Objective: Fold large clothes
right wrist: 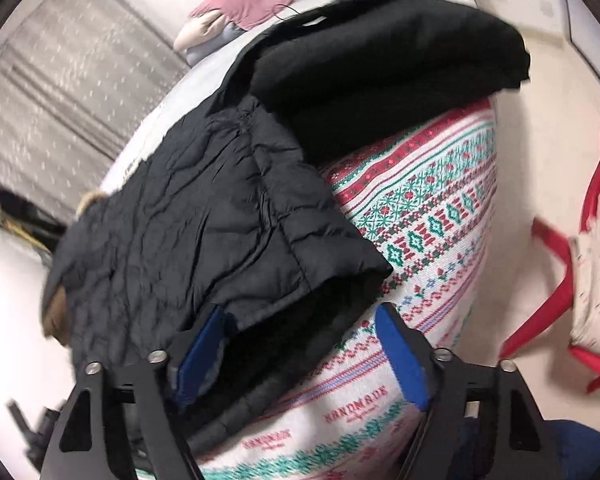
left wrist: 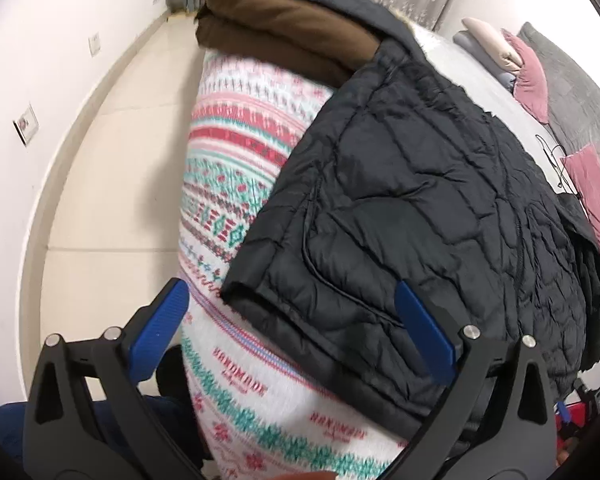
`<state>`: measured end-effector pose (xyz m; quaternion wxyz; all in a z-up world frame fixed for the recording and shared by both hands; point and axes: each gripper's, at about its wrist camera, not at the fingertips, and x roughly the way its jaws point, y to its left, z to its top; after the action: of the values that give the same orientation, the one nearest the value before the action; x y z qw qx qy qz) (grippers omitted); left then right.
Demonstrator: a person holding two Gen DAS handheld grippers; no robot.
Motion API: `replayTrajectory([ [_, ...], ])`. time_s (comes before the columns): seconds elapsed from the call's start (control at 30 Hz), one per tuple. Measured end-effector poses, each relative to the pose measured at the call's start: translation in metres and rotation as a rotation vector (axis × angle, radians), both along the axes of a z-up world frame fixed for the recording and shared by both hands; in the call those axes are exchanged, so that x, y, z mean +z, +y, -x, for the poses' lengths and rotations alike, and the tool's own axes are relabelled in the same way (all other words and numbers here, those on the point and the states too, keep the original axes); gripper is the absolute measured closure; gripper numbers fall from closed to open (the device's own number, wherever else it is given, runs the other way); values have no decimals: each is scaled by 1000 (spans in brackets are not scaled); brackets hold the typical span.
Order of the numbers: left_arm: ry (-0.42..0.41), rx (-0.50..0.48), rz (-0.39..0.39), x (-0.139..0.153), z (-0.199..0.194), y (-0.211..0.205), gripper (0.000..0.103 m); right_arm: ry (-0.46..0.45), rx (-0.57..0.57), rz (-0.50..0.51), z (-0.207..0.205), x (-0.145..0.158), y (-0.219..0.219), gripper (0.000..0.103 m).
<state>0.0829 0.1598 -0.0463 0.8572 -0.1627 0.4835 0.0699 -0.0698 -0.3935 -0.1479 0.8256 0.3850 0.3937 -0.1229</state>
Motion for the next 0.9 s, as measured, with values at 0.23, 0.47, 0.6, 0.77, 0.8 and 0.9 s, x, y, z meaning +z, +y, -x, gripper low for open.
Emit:
replayTrajectory([
  [0.23, 6, -25, -17, -14, 0, -13, 62, 18, -15, -124, -10, -18, -7, 93],
  [0.47, -34, -31, -32, -2, 17, -11, 95, -143, -82, -118, 27, 5, -15, 100],
  [0.6, -63, -31, -84, 7, 24, -11, 96, -182, -103, -10, 42, 26, -12, 102],
  [0.77, -50, -24, -82, 9, 23, -7, 91, -178, -98, 153, 44, 48, -9, 100],
  [0.8, -52, -22, -79, 11, 24, -7, 86, -180, -96, 175, 43, 52, -8, 98],
  [0.9, -79, -24, -49, 21, 27, -6, 67, -210, -86, 171, 40, 58, -5, 97],
])
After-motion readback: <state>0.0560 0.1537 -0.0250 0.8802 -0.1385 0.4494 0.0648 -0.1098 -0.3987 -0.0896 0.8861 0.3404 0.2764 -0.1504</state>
